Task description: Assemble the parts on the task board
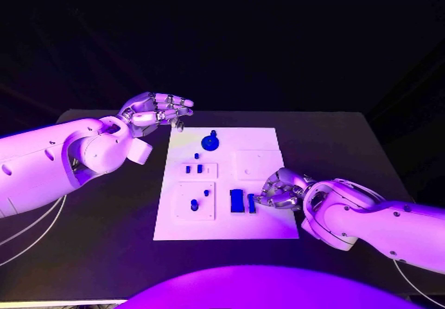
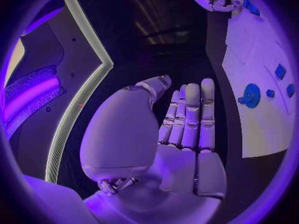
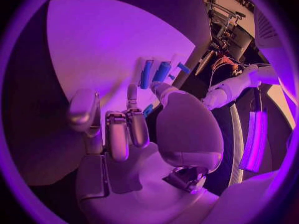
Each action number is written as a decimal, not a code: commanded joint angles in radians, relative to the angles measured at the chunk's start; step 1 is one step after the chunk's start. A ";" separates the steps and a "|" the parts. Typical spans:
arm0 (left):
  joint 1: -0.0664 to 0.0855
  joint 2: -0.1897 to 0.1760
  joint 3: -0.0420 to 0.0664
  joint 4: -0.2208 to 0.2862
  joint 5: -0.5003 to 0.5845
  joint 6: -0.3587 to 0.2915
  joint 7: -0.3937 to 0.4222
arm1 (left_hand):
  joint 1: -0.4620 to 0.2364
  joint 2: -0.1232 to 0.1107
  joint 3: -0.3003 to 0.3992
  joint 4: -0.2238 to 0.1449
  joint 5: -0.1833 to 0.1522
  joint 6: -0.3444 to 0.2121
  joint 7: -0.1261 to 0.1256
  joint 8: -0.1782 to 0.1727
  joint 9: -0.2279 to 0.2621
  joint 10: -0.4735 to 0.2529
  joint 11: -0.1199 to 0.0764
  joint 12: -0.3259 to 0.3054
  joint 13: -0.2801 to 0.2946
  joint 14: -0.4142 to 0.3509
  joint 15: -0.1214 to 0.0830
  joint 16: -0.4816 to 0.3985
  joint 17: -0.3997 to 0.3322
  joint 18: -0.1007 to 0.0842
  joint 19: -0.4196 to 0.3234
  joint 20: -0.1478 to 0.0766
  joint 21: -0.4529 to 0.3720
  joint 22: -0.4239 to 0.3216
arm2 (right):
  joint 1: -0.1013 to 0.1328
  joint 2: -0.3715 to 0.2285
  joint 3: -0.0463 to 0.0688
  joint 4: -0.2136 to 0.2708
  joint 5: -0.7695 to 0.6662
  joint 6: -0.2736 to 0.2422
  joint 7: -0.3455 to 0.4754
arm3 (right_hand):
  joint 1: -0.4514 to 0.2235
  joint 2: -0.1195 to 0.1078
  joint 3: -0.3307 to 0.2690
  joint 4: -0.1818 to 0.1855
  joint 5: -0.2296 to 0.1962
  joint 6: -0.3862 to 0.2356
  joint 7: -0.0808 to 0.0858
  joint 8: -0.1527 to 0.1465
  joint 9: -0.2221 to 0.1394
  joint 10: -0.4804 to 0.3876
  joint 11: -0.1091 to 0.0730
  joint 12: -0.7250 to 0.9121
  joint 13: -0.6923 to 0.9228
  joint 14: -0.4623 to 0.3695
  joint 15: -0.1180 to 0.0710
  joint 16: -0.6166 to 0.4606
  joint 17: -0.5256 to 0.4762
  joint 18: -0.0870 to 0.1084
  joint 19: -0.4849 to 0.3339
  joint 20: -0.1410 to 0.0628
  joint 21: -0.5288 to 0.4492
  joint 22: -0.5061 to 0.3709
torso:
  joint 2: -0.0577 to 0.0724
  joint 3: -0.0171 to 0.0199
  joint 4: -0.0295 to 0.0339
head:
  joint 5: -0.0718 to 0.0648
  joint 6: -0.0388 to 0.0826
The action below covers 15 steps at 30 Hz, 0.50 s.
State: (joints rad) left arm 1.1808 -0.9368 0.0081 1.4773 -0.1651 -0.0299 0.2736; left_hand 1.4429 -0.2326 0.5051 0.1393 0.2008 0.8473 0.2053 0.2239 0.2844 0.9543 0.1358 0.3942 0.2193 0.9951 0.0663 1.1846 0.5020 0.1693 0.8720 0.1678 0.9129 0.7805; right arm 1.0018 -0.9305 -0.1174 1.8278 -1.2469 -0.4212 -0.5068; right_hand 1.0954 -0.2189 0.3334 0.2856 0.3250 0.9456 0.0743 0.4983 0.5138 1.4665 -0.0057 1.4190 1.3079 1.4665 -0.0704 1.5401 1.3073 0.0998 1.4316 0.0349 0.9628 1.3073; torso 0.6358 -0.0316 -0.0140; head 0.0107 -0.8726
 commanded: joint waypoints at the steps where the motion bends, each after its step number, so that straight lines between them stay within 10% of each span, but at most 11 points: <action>1: 0.000 0.000 0.001 0.002 0.003 0.016 0.004 | -0.006 0.006 -0.005 0.000 0.002 -0.005 -0.001 0.005 -0.002 -0.007 0.003 0.003 0.001 -0.002 0.002 -0.003 0.000 0.015 0.006 -0.002 -0.006 -0.002 | -0.001 -0.014 0.000 0.004 -0.031 -0.125 0.183 | 0.071 0.001 -0.014 -0.011 -0.002 -0.061 0.032 -0.060 -0.025 0.012 0.031 -0.005 0.148 0.083 0.026 -0.006 0.158 -0.003 -0.005 0.019 -0.021 0.056 | 0.000 -0.0002 -0.0009 | 0.000 0.000; 3: 0.000 0.000 0.001 0.002 0.003 0.016 0.005 | -0.006 0.006 -0.005 0.000 0.002 -0.005 -0.001 0.005 -0.002 -0.007 0.003 0.003 0.001 -0.002 0.002 -0.003 0.000 0.015 0.006 -0.002 -0.006 -0.002 | -0.002 -0.018 0.000 0.001 -0.032 -0.137 0.236 | 0.126 0.005 -0.011 -0.027 -0.005 -0.074 0.043 -0.090 -0.037 0.011 0.041 -0.003 0.149 0.083 0.035 -0.006 0.159 -0.003 -0.005 0.028 -0.021 0.058 | 0.000 0.0004 -0.0023 | 0.001 0.000; 7: 0.000 0.000 0.001 0.002 0.003 0.016 0.005 | -0.006 0.006 -0.005 0.000 0.002 -0.005 -0.001 0.005 -0.002 -0.007 0.003 0.003 0.001 -0.002 0.002 -0.003 0.000 0.015 0.006 -0.002 -0.006 -0.002 | -0.010 -0.018 0.000 -0.008 -0.038 -0.132 0.291 | 0.237 0.029 0.034 -0.066 -0.173 -0.070 0.057 -0.143 -0.059 0.008 0.053 -0.002 0.149 0.084 0.045 -0.004 0.163 -0.001 -0.004 0.039 -0.024 0.062 | 0.000 -0.0001 -0.0020 | -0.001 0.000; 15: 0.000 0.000 0.001 0.002 0.003 0.016 0.005 | -0.006 0.006 -0.005 0.000 0.002 -0.005 -0.001 0.005 -0.002 -0.007 0.003 0.003 0.001 -0.002 0.002 -0.003 0.000 0.015 0.006 -0.002 -0.006 -0.002 | -0.033 -0.001 0.000 -0.036 -0.054 -0.083 0.314 | 0.335 0.039 0.180 -0.162 -0.091 -0.033 0.071 -0.217 -0.114 0.007 0.063 0.004 0.150 0.085 0.053 0.000 0.172 -0.002 -0.002 0.046 -0.011 0.078 | 0.001 -0.0003 0.0022 | -0.001 0.000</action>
State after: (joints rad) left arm 1.1808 -0.9375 0.0081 1.4777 -0.1651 -0.0292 0.2734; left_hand 1.4429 -0.2327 0.5051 0.1393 0.2008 0.8473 0.2053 0.2239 0.2844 0.9543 0.1358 0.3942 0.2192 0.9951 0.0663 1.1846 0.5020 0.1693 0.8720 0.1678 0.9129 0.7797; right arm 0.9725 -0.9339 -0.1175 1.7959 -1.2768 -0.5229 -0.2476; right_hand 1.4218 -0.1786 0.5030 0.1303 0.2250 0.9068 0.1445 0.2847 0.4028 1.4655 0.0526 1.4190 1.3079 1.4666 -0.0248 1.5360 1.3080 0.0998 1.4285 0.0742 0.9448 1.3081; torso 0.6359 -0.0317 -0.0135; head 0.0092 -0.8726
